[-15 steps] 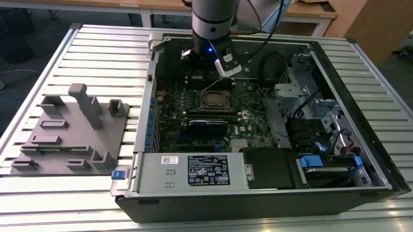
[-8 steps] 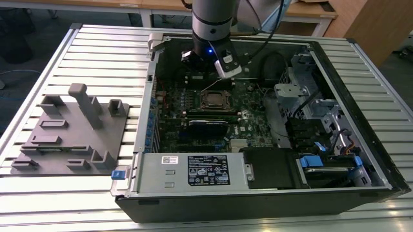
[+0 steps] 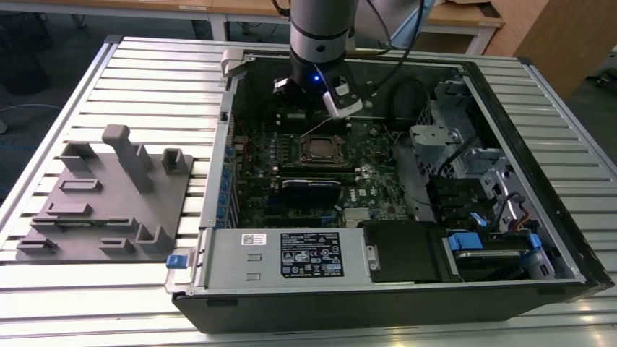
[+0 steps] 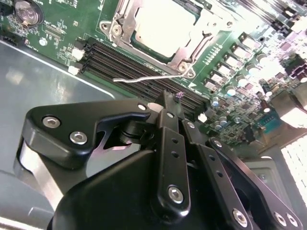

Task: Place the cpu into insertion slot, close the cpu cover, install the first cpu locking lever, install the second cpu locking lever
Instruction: 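Install the first cpu locking lever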

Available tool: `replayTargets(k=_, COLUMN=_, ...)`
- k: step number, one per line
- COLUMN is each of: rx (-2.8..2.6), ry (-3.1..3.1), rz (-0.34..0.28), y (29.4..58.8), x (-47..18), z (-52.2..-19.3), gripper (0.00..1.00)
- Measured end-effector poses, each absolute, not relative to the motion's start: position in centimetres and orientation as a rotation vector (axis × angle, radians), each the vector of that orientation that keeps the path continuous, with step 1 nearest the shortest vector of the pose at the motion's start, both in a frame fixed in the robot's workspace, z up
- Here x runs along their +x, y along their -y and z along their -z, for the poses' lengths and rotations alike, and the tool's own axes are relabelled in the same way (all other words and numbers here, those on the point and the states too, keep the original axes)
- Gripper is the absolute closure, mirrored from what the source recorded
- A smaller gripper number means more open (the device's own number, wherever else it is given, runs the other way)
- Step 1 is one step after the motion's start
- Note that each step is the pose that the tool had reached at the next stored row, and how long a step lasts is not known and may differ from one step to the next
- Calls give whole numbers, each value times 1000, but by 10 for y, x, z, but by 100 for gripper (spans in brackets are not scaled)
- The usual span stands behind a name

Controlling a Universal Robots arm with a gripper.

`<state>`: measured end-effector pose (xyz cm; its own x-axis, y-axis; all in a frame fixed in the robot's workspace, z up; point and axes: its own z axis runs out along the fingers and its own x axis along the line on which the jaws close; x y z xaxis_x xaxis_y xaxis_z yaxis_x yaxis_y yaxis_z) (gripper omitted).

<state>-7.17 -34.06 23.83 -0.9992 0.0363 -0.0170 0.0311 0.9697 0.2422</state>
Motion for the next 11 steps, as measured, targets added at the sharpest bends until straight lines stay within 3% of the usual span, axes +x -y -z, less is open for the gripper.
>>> replayTargets(k=11, rx=54, ry=-3101, rz=-339, y=337, x=-61, z=-232, gripper=90)
